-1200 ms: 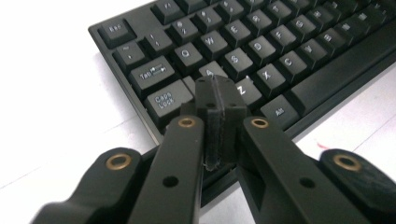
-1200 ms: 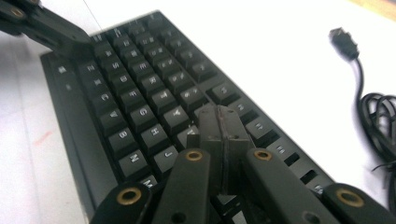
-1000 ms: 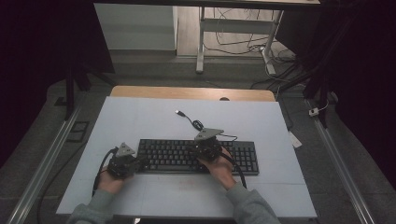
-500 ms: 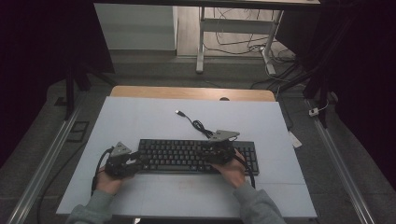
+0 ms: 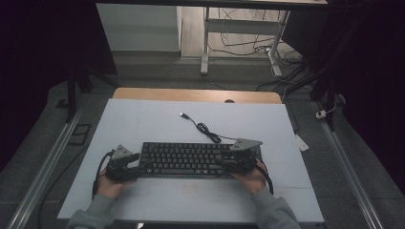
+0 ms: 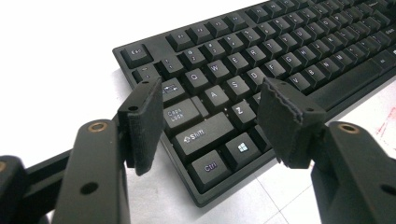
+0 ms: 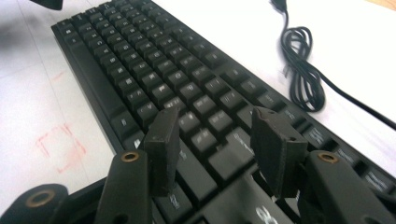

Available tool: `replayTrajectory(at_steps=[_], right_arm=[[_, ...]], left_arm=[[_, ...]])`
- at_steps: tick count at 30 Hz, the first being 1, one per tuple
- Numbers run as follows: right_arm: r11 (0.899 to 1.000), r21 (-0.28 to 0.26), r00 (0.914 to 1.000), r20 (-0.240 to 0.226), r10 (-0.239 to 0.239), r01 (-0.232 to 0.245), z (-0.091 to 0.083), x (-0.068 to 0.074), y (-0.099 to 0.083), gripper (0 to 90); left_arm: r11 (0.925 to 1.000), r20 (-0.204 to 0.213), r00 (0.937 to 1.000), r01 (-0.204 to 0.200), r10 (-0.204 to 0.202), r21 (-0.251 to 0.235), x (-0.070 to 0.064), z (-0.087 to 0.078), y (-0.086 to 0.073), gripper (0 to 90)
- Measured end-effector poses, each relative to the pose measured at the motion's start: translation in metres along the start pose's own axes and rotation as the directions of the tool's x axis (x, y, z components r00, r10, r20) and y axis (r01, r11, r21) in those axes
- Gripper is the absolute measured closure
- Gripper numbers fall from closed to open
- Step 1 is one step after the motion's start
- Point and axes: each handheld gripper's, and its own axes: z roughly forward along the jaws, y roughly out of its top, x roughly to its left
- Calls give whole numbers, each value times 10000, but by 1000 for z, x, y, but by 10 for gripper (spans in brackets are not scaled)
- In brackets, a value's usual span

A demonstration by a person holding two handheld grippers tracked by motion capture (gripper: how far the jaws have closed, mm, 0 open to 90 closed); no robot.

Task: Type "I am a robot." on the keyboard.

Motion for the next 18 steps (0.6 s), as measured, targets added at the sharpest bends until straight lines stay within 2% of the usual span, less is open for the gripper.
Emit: replayTrajectory(at_steps=[11,18], right_arm=[[9998,-103,9998,105,157,-156,-11,-4,-9,516],[9996,-182,9996,188,201,-198,-14,-5,-9,514]], left_arm=[[10000,124,9999,-68,68,19,0,-1,1,376],[9994,301,9989,-356,355,11,-3,-2,8,370]])
